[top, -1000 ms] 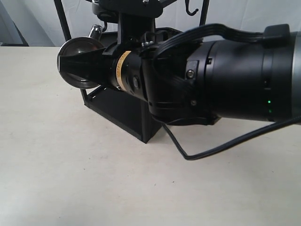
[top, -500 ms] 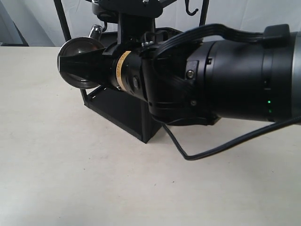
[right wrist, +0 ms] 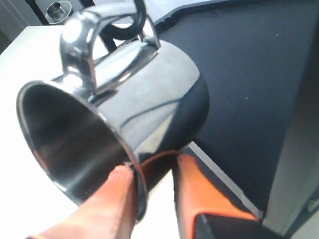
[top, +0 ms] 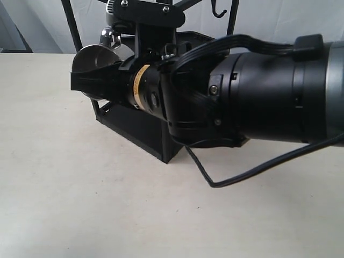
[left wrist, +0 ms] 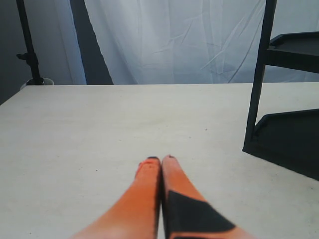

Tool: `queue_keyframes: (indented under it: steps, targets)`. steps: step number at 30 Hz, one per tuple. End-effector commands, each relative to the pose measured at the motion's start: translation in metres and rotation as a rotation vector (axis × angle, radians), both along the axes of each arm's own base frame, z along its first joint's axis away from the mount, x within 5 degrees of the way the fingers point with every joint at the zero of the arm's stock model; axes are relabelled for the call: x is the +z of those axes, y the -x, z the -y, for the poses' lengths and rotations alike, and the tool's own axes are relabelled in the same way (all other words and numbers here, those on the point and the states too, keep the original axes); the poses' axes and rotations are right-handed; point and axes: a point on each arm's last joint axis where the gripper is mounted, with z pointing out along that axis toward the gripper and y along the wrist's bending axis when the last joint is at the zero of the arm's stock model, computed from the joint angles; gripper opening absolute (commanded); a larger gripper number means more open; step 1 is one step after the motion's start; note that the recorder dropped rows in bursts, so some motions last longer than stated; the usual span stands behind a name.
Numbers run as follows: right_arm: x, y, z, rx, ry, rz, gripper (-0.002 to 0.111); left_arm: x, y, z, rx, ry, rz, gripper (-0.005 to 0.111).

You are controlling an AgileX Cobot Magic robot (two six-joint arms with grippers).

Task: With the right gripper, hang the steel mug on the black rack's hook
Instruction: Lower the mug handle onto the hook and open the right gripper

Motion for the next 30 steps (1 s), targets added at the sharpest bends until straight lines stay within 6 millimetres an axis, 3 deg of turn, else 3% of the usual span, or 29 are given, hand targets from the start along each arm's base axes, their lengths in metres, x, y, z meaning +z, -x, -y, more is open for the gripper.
queue_keyframes:
  steps: [1, 7, 13, 20, 26, 27, 29, 30]
  targets:
    - [-0.001, 0.000, 0.002, -0.006, 0.010, 0.000, 0.026, 0.002, 0.000, 0.000, -0.001, -0.001, 0.013, 0.002]
    - [0.000, 0.000, 0.002, -0.005, 0.009, 0.003, 0.026, 0.002, 0.000, 0.000, -0.001, -0.001, 0.013, 0.002]
    - [0.022, 0.004, 0.012, -0.020, -0.023, 0.048, 0.034, 0.002, 0.000, 0.000, -0.001, -0.001, 0.013, 0.002]
    - [0.029, 0.008, 0.012, 0.021, -0.052, 0.039, 0.034, 0.002, 0.000, 0.000, -0.001, -0.001, 0.013, 0.002]
    - [0.064, 0.029, 0.037, 0.025, 0.044, 0.121, 0.034, 0.002, 0.000, 0.000, -0.001, -0.001, 0.013, 0.002]
    - [0.067, 0.032, 0.043, 0.005, 0.086, 0.127, 0.032, 0.002, 0.000, 0.000, -0.001, -0.001, 0.013, 0.002]
    - [0.068, 0.041, 0.056, -0.051, 0.158, 0.109, 0.019, 0.002, 0.000, 0.000, -0.001, -0.001, 0.013, 0.002]
    - [0.069, 0.049, 0.063, -0.067, 0.173, 0.096, 0.003, 0.002, 0.000, 0.000, -0.001, -0.001, 0.013, 0.002]
